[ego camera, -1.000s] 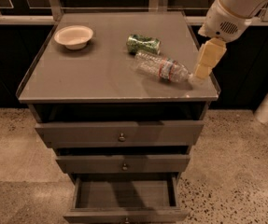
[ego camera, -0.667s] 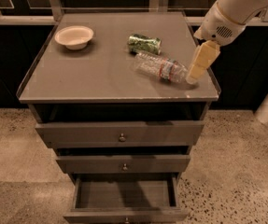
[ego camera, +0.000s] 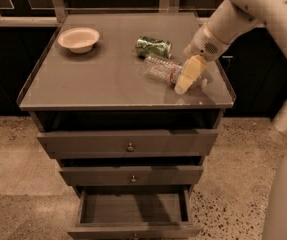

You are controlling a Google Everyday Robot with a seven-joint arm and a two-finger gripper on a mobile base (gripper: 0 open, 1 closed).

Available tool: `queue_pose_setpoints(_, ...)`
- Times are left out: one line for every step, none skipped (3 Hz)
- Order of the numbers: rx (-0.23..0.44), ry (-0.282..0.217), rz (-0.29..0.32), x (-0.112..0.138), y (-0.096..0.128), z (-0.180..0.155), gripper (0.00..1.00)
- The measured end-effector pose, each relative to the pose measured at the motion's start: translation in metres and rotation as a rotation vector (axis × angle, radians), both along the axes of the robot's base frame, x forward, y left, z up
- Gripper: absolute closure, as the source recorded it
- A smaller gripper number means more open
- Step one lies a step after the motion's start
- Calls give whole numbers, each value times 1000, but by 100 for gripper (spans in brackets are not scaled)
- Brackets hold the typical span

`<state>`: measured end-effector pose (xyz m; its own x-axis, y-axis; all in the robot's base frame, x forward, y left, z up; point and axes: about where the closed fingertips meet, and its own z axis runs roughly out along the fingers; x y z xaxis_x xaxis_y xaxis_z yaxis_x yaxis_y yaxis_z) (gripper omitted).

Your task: Place water bottle into bottom drawer

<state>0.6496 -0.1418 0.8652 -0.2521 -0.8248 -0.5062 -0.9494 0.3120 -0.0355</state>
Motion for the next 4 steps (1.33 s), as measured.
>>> queue_pose_setpoints(39, 45, 10, 10, 18, -25, 0)
queue_pose_setpoints(40, 49, 11, 11, 19, -27, 20)
queue_pose_setpoints(40, 49, 11, 11, 19, -27, 43)
queue_pose_setpoints(40, 49, 11, 11, 19, -27, 65)
